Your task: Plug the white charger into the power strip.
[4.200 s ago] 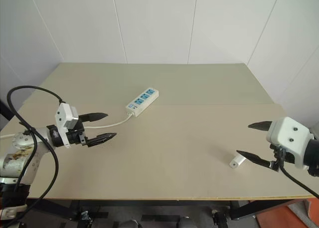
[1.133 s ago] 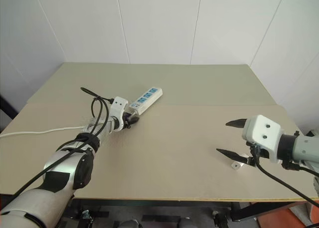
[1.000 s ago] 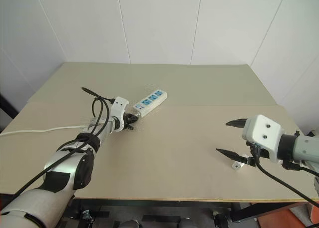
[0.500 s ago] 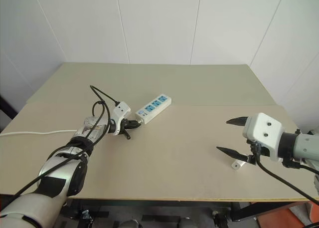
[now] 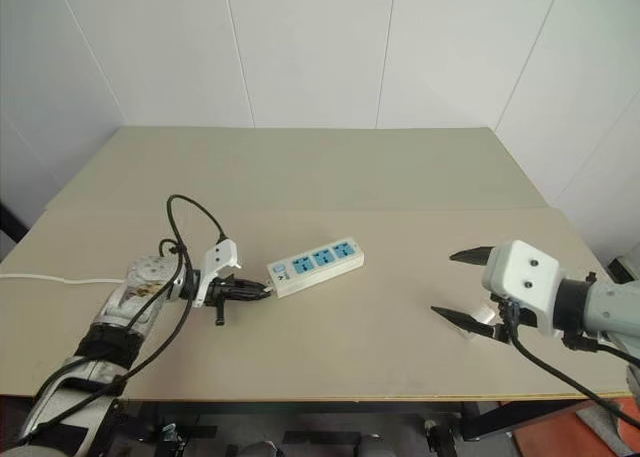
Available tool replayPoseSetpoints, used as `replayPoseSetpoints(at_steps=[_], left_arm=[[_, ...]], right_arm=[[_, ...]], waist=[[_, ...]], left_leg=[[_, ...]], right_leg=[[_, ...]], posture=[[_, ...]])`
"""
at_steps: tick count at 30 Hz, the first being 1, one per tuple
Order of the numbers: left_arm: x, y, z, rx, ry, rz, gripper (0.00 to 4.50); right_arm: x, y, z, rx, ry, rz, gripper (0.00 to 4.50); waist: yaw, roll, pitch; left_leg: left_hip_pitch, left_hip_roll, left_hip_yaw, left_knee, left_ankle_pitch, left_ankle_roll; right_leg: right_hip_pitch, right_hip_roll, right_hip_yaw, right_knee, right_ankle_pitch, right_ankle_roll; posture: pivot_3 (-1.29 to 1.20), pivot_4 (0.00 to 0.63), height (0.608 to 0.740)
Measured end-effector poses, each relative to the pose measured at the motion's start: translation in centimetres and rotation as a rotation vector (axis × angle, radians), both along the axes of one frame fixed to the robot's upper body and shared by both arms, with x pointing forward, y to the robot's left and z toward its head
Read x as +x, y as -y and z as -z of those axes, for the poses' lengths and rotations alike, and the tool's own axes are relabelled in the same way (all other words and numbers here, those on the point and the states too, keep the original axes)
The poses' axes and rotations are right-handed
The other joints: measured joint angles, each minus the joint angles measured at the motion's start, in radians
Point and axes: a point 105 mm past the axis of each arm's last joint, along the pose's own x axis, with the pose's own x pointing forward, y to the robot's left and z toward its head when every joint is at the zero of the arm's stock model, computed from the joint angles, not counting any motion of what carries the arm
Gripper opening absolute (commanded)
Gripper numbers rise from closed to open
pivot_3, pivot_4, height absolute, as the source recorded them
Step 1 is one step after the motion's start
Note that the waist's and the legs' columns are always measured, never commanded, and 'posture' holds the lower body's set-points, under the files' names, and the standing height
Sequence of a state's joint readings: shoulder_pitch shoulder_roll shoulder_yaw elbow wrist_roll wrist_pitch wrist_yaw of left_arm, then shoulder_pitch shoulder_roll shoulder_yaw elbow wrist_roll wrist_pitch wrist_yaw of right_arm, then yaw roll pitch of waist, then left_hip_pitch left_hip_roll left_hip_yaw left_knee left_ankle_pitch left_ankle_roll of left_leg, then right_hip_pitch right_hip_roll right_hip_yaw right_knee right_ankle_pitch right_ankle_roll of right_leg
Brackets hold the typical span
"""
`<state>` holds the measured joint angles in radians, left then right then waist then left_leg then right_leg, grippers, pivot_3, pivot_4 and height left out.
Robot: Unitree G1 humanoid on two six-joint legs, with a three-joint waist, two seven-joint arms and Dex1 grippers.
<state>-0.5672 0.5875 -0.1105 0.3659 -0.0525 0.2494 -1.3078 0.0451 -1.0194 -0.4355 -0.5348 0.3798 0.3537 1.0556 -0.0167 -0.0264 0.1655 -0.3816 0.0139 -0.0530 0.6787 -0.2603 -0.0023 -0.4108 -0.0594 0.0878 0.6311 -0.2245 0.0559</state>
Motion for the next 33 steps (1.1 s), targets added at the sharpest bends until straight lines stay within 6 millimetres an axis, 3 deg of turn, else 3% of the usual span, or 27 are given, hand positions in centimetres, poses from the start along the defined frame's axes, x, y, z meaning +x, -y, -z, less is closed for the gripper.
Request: replayPoseSetpoints(at_steps=[5, 11, 14, 18, 25, 33], left_arm=[[-1.1, -0.6, -0.1, -0.012, -0.023, -0.016, 2.49], [-1.8, -1.2, -3.0, -0.091, 0.015, 0.021, 4.44], [-1.4, -1.8, -4.4, -0.131, 0.066, -0.012, 4.48], [-0.4, -0.9, -5.3, -0.227, 0.145, -0.030, 4.48], [1.0, 1.9, -3.5, -0.332, 0.143, -0.022, 4.48], [2.8, 3.8, -1.4, -0.319, 0.139, -0.025, 4.48]], right_arm=[[0.1, 0.0, -0.1, 0.011, 0.011, 0.008, 4.50], [0.1, 0.0, -0.1, 0.012, 0.013, 0.009, 4.50], [0.0, 0.0, 0.1, 0.015, 0.006, 0.011, 4.50], [-0.1, -0.1, 0.1, 0.019, 0.004, 0.008, 4.50], [-0.3, -0.2, -0.1, 0.026, 0.004, 0.006, 4.50], [-0.6, -0.2, -0.4, 0.026, 0.014, 0.007, 4.50]], waist=[[0.002, 0.000, 0.000], [0.002, 0.000, 0.000], [0.001, 0.000, 0.000], [0.004, 0.000, 0.000], [0.004, 0.000, 0.000], [0.001, 0.000, 0.000]], left_leg=[[0.001, 0.000, 0.000, 0.000, 0.000, 0.000], [0.001, 0.000, 0.000, 0.000, 0.000, 0.000], [0.002, 0.000, 0.001, 0.000, 0.000, 0.000], [0.002, 0.000, 0.001, 0.000, 0.000, 0.000], [0.002, 0.000, 0.000, 0.000, 0.000, 0.000], [0.002, 0.000, 0.000, 0.000, -0.001, 0.001]], right_leg=[[0.001, 0.000, 0.000, 0.000, 0.000, 0.000], [0.001, 0.000, 0.000, -0.001, 0.000, 0.000], [0.001, 0.000, 0.000, -0.001, 0.000, 0.000], [0.003, 0.000, 0.000, -0.001, 0.000, 0.000], [0.003, 0.000, 0.000, -0.001, 0.000, 0.000], [0.003, 0.000, 0.000, -0.002, 0.000, 0.000]], posture=[[0.00, 0.150, 0.740], [0.00, 0.150, 0.740], [0.00, 0.150, 0.740], [0.00, 0.150, 0.740], [0.00, 0.150, 0.740], [0.00, 0.150, 0.740]])
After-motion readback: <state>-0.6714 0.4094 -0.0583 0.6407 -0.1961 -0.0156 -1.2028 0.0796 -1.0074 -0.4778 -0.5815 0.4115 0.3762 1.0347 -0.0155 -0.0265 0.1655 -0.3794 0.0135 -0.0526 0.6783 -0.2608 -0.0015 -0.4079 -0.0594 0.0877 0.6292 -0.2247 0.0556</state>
